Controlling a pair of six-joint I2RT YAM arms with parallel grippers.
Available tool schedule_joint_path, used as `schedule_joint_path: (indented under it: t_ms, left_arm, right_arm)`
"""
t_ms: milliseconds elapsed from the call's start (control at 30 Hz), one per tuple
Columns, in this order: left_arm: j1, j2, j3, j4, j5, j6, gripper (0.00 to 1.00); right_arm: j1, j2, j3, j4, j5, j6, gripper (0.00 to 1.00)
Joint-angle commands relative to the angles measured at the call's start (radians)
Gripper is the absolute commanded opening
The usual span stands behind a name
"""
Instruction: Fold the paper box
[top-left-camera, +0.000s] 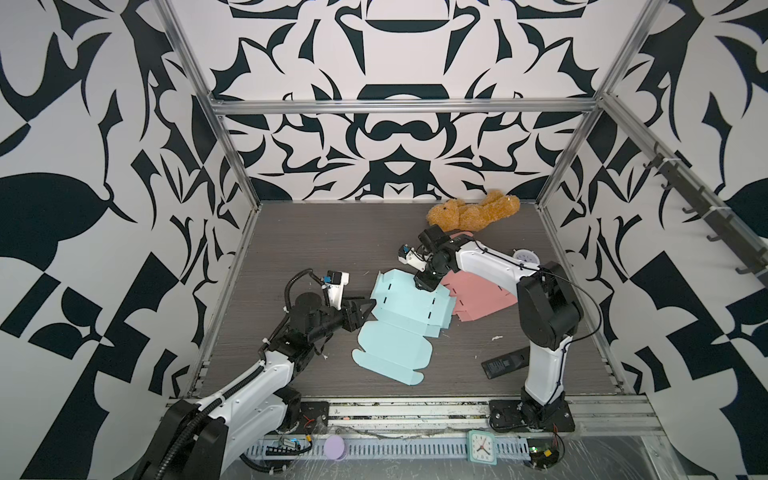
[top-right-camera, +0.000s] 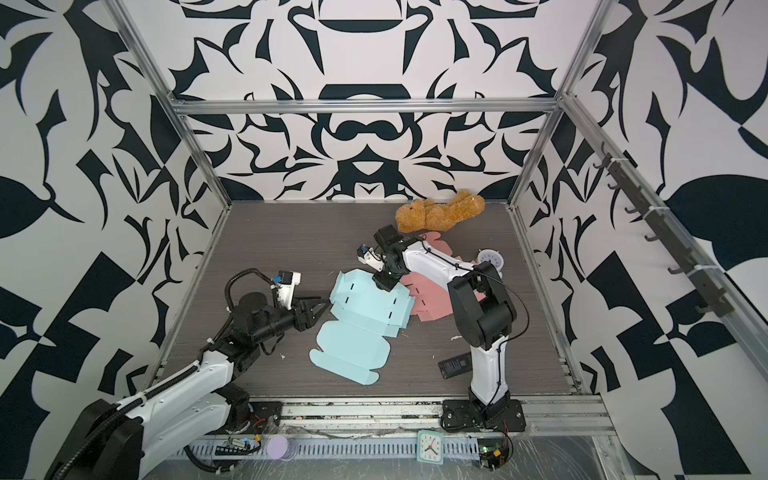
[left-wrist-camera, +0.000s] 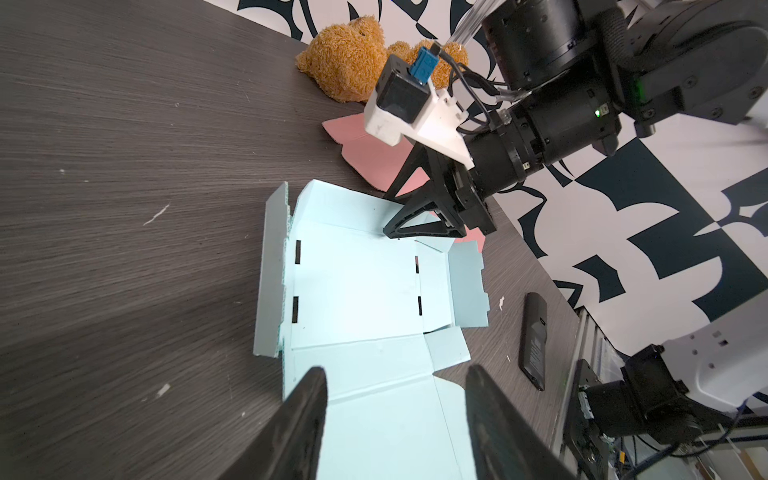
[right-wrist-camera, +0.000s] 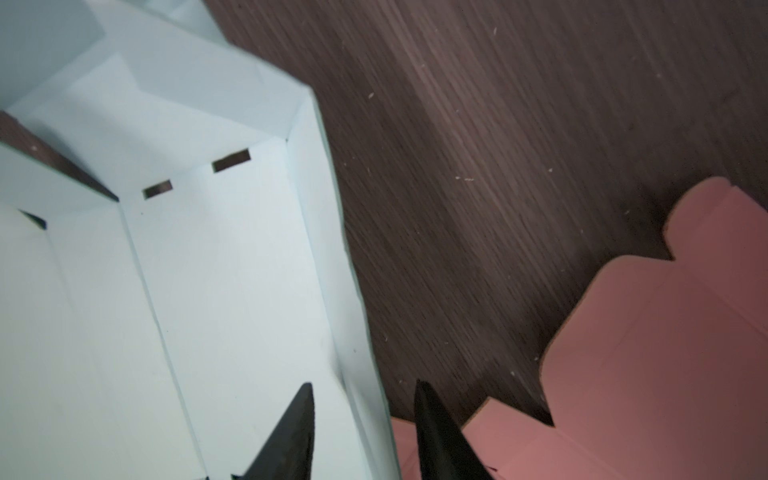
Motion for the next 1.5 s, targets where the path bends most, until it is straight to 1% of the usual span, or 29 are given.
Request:
schedule_joint_path:
  t_ms: [0, 33, 133, 267, 367, 600, 700, 767, 867, 967, 1067, 1100, 1167, 1333, 1467]
  left_arm:
    - [-0.002, -0.021, 0.060, -0.118, -0.057, 0.028, 0.53]
    - [-0.002, -0.022, 0.073, -0.151, -0.074, 0.032, 0.52]
    - [-0.001, -0.034, 0.070, -0.156, -0.102, 0.027, 0.50]
    - [0.001, -0.040, 0.085, -0.195, -0.127, 0.031, 0.49]
    - [0.002, -0.040, 0.092, -0.206, -0.132, 0.035, 0.49]
    - [0.003, -0.043, 0.083, -0.203, -0.148, 0.042, 0.47]
    - [0.027, -0.037, 0.095, -0.236, -0.154, 0.034, 0.45]
    - [0.062, -0.037, 0.107, -0.251, -0.146, 0.020, 0.44]
    - [0.133, -0.031, 0.123, -0.256, -0.106, -0.007, 0.43]
    - [0.227, -0.004, 0.145, -0.259, -0.045, -0.045, 0.42]
    - [0.319, 0.048, 0.154, -0.226, 0.027, -0.092, 0.41]
    - [0.342, 0.071, 0.164, -0.222, 0.042, -0.101, 0.41]
    - [0.357, 0.114, 0.191, -0.232, 0.057, -0.096, 0.41]
    - [0.354, 0.214, 0.223, -0.214, 0.095, -0.078, 0.43]
    - [0.345, 0.283, 0.221, -0.207, 0.120, -0.076, 0.43]
  right_arm:
    - [-0.001, -0.006, 0.041, -0.042, 0.003, -0.018, 0.31]
    - [-0.001, -0.009, 0.041, -0.045, 0.010, -0.022, 0.28]
    - [0.001, -0.022, 0.032, -0.040, 0.023, -0.033, 0.20]
    - [0.014, -0.043, 0.010, -0.022, 0.010, -0.054, 0.17]
    - [0.024, -0.047, -0.002, -0.015, 0.019, -0.066, 0.16]
    - [0.047, -0.072, -0.005, -0.009, 0.061, -0.085, 0.09]
    - [0.079, -0.120, -0.039, 0.030, 0.100, -0.105, 0.06]
    - [0.105, -0.149, -0.061, 0.055, 0.126, -0.117, 0.06]
    - [0.146, -0.186, -0.099, 0.099, 0.185, -0.143, 0.05]
    - [0.191, -0.216, -0.133, 0.140, 0.263, -0.175, 0.04]
    - [0.235, -0.243, -0.163, 0.182, 0.331, -0.206, 0.03]
    - [0.256, -0.252, -0.176, 0.202, 0.379, -0.221, 0.03]
    - [0.295, -0.265, -0.199, 0.237, 0.443, -0.250, 0.01]
    - [0.379, -0.273, -0.262, 0.358, 0.586, -0.331, 0.01]
    - [0.419, -0.257, -0.282, 0.447, 0.639, -0.382, 0.01]
